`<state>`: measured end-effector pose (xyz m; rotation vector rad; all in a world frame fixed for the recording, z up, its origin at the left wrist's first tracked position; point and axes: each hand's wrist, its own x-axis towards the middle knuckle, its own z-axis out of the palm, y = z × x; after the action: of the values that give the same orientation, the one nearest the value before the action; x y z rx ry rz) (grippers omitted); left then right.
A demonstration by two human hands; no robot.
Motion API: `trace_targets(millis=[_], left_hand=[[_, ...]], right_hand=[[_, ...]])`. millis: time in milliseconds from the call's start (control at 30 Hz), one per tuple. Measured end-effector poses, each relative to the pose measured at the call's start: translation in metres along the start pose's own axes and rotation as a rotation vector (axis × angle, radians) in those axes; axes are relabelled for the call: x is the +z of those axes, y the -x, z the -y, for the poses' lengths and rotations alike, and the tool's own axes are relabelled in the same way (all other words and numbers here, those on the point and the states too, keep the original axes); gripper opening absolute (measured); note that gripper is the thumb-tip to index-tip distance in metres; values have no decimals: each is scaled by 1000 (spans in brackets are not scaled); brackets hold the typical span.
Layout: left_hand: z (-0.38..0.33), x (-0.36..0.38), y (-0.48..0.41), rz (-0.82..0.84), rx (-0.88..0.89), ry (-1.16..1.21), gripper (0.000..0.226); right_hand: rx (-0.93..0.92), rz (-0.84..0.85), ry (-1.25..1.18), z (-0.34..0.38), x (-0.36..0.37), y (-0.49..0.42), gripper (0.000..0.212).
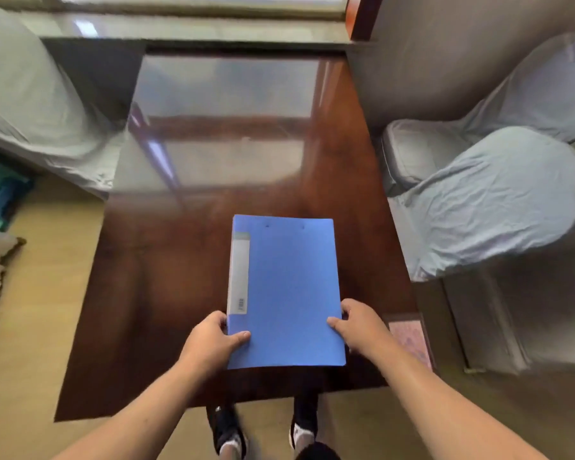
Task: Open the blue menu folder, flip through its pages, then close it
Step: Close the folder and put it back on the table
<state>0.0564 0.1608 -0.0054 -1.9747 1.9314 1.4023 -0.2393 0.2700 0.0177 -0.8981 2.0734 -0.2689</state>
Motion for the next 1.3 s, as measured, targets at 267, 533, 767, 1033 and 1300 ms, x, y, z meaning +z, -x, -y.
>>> trace_targets(millis=[267,533,767,1033,1300], left_hand=[[31,52,20,47,-125,-221,41],[22,47,20,59,-64,-416,56],[23,52,17,94,18,-577,51],[-12,82,6,133,132,-668,56],[-56,116,5,187,176,-670,52]], right_hand=[[76,54,133,-42,45,-1,18],[56,-44,456,-42,48,12,35],[-163,94,410,6,103,36,47],[-50,68,379,-29,87,34,53],[4,40,349,-67,49,24,53]])
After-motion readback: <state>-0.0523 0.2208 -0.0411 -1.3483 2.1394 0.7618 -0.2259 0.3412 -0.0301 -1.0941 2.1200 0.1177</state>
